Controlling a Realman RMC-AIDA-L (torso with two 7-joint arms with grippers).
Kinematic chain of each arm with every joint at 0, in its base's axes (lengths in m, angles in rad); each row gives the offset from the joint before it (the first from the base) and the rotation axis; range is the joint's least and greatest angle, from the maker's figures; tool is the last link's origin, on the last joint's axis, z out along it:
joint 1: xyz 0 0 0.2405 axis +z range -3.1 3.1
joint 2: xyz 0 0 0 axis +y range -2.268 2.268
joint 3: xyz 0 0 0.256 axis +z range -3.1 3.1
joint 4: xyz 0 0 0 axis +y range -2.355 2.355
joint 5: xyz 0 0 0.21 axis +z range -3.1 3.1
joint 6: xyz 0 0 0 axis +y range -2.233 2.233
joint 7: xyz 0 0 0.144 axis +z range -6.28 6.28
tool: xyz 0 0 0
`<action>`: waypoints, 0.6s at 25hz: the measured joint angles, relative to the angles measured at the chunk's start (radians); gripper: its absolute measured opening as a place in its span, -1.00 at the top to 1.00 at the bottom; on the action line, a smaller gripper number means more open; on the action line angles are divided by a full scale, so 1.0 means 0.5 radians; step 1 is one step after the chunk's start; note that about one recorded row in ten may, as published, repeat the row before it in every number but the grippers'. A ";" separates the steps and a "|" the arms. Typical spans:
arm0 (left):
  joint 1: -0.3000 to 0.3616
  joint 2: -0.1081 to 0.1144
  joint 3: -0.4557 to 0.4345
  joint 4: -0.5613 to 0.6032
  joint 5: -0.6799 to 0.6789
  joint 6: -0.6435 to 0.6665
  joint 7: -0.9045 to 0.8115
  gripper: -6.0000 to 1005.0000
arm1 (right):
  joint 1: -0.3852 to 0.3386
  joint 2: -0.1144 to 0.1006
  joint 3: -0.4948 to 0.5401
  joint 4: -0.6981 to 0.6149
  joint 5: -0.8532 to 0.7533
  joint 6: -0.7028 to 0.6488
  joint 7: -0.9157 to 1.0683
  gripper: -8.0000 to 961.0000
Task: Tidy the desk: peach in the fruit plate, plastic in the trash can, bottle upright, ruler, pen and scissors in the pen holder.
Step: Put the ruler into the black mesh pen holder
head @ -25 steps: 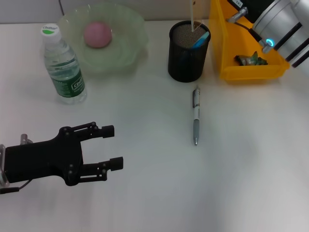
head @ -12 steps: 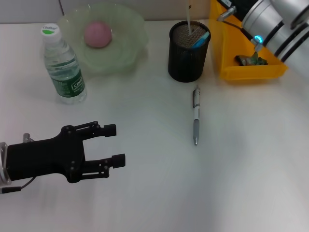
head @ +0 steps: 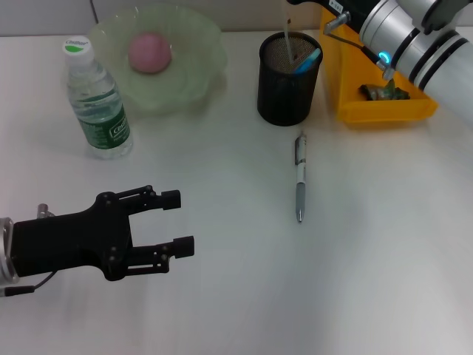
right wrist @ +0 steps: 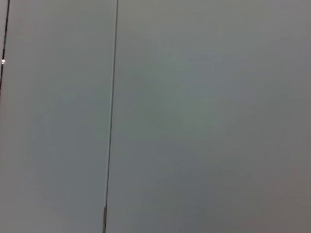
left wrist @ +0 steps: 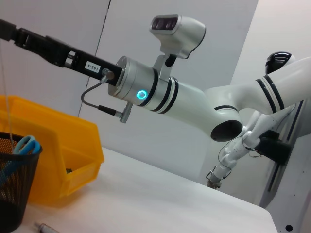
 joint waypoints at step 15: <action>0.010 0.006 0.000 0.002 0.004 0.035 0.005 -0.60 | -0.039 0.000 -0.021 -0.006 -0.015 0.004 0.110 -0.27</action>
